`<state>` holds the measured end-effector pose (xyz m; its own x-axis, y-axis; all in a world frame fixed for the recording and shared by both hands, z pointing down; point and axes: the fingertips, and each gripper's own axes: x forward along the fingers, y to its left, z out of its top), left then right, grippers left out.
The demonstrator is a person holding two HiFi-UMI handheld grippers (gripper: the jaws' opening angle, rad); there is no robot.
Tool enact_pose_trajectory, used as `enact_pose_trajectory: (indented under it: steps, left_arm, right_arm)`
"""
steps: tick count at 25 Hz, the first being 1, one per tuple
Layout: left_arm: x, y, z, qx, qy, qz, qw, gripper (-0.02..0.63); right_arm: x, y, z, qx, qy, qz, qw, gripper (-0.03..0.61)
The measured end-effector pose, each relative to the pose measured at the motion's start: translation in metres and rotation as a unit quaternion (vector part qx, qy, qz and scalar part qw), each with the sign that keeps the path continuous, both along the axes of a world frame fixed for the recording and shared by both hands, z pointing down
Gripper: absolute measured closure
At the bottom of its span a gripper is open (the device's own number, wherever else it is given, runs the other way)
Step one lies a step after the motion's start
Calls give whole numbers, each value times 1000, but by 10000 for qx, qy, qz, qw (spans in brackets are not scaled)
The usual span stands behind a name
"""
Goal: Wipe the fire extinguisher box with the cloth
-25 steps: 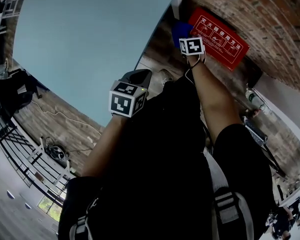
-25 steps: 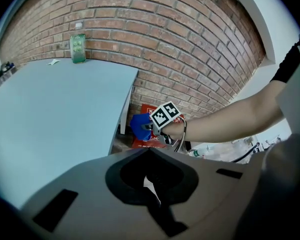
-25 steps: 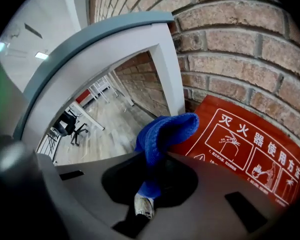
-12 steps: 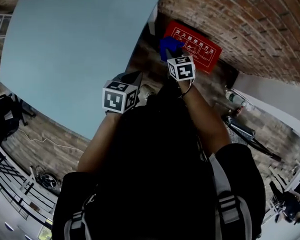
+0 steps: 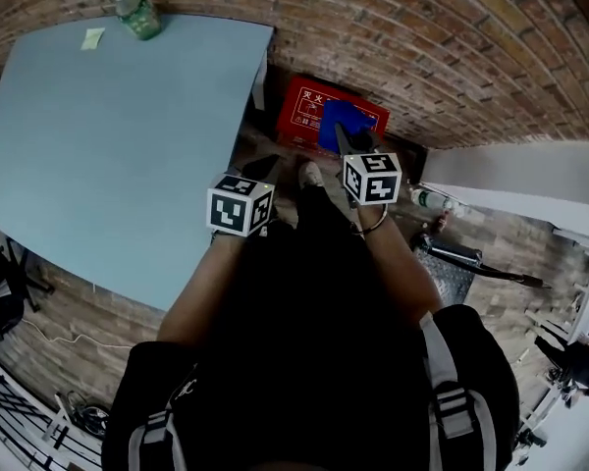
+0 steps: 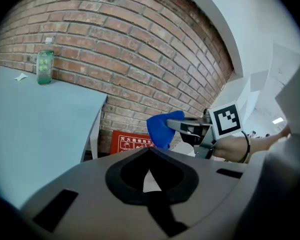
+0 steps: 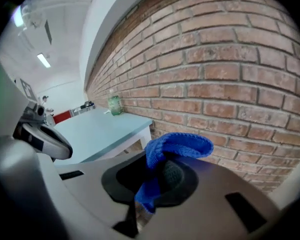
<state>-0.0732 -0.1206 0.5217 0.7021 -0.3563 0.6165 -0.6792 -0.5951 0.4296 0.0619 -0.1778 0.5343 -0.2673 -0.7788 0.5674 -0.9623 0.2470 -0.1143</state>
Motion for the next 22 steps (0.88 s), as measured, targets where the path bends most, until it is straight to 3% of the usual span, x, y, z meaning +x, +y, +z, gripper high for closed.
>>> enact_pose_trajectory:
  steps: [3, 10, 17, 22]
  left_arm:
    - [9, -3, -9, 128, 88, 71, 9999, 620]
    - [19, -6, -48, 673, 178, 115, 9975, 620]
    - [54, 9, -80, 1110, 283, 118, 9933, 620]
    - [94, 48, -85, 1166, 384, 277, 9921, 620]
  right_arm:
    - [13, 2, -40, 445, 46, 289, 9986, 537]
    - [18, 6, -124, 1476, 186, 310, 9884, 537]
    - [49, 36, -162, 1844, 170, 433, 9818, 537]
    - [86, 89, -169, 1919, 199, 616, 9793, 537]
